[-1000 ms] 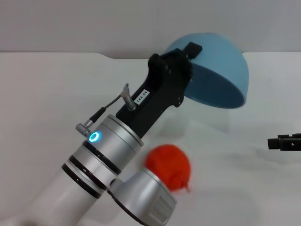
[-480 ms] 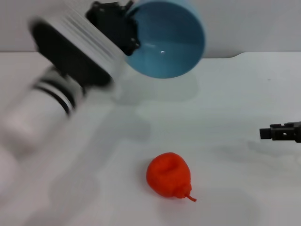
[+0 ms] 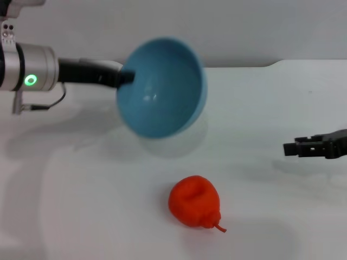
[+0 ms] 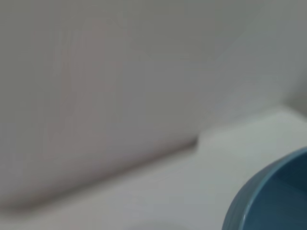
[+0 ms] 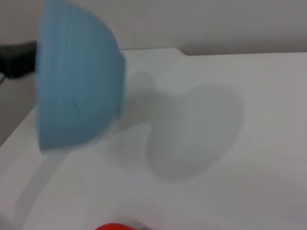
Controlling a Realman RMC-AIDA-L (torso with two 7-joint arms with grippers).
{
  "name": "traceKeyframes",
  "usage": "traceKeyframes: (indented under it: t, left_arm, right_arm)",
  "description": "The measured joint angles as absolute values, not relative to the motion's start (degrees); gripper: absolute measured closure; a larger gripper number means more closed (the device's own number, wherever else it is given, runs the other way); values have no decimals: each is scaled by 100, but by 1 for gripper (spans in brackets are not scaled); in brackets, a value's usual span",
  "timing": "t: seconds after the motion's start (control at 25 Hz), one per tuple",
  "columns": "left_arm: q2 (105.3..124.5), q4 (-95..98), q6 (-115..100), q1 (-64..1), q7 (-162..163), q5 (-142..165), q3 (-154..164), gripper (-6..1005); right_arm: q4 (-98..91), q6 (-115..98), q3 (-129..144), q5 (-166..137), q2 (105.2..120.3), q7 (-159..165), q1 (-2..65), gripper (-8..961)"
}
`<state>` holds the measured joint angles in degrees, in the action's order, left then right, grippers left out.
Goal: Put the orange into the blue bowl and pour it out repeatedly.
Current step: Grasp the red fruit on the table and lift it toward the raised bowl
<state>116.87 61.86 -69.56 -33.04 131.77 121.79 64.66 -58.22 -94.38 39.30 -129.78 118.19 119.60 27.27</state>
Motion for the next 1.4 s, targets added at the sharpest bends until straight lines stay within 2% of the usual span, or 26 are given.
traceKeyframes:
  t: [0.16, 0.36, 0.68, 1.16, 1.4]
  left_arm:
    - [11663, 6411, -7676, -3420, 14330, 13436, 6317, 1000]
    - [11759, 7096, -8196, -3086, 14712, 13894, 6290, 1000]
    - [11770, 7469, -8520, -2737, 14926, 13956, 6306, 1000]
    - [11779, 7447, -8474, -2883, 14935, 13976, 7020, 1000]
    - [11783, 7433, -8480, -2933, 14946, 13980, 7061, 999]
  right_arm:
    - [-5667, -9361, 4028, -12928, 11844, 11602, 2916, 373]
    - [-5149, -9284, 4440, -12861, 11855, 11182, 3268, 367]
    - [-4157, -8813, 5195, -12805, 11872, 11099, 3917, 350]
    - [-2905, -8210, 5860, -12805, 11900, 11330, 4448, 348]
    - [-2839, -7827, 6496, -12761, 11915, 11679, 4495, 411]
